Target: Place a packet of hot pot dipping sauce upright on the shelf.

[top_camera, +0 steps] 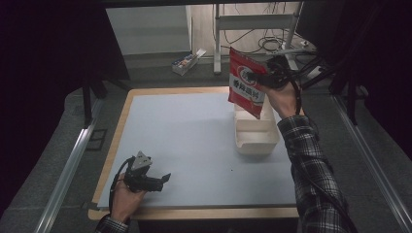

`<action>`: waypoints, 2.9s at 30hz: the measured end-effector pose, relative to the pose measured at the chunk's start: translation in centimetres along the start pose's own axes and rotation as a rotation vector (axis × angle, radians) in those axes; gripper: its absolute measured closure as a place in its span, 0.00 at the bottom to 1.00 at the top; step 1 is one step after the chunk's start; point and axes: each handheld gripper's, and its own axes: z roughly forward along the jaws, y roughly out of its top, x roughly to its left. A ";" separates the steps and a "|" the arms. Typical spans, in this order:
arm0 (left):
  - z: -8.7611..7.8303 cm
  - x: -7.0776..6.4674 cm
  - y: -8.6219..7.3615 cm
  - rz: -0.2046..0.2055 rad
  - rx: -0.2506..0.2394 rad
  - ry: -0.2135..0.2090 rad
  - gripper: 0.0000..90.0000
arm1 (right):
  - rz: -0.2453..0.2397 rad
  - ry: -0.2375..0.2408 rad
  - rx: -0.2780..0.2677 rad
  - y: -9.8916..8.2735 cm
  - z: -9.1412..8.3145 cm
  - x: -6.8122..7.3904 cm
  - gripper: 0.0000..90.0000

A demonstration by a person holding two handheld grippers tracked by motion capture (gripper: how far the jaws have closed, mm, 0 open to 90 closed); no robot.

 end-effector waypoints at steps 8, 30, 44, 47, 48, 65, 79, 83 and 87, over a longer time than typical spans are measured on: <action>0.0 0.0 0.0 0.002 0.003 0.003 0.02 | 0.020 -0.040 -0.004 -0.3 0.2 -2.0 0.99; 0.1 0.0 0.0 0.008 0.019 0.012 0.02 | 0.032 -0.064 -0.014 -2.0 1.2 -4.9 0.99; 0.2 -0.1 0.0 0.010 0.023 0.016 0.02 | 0.068 -0.080 0.008 -3.8 2.0 -6.4 0.99; 0.2 0.0 -0.1 0.009 0.023 0.016 0.02 | 0.069 -0.075 0.026 -4.3 2.7 -6.3 0.99; 0.2 0.0 -0.1 0.009 0.023 0.016 0.02 | 0.069 -0.075 0.026 -4.3 2.7 -6.3 0.99; 0.3 -0.2 -0.1 0.025 0.031 0.027 0.02 | 0.068 -0.108 0.058 -7.1 2.8 -7.2 0.98; 0.3 -0.1 -0.1 0.031 0.030 0.041 0.02 | 0.071 -0.140 0.085 -7.1 2.7 -7.2 0.50; 0.3 -0.2 -0.1 0.032 0.031 0.043 0.02 | 0.090 -0.135 0.067 -7.1 2.1 -7.3 0.28; 0.4 -0.2 -0.1 0.033 0.033 0.044 0.02 | 0.088 -0.126 0.072 -7.2 1.7 -7.2 0.23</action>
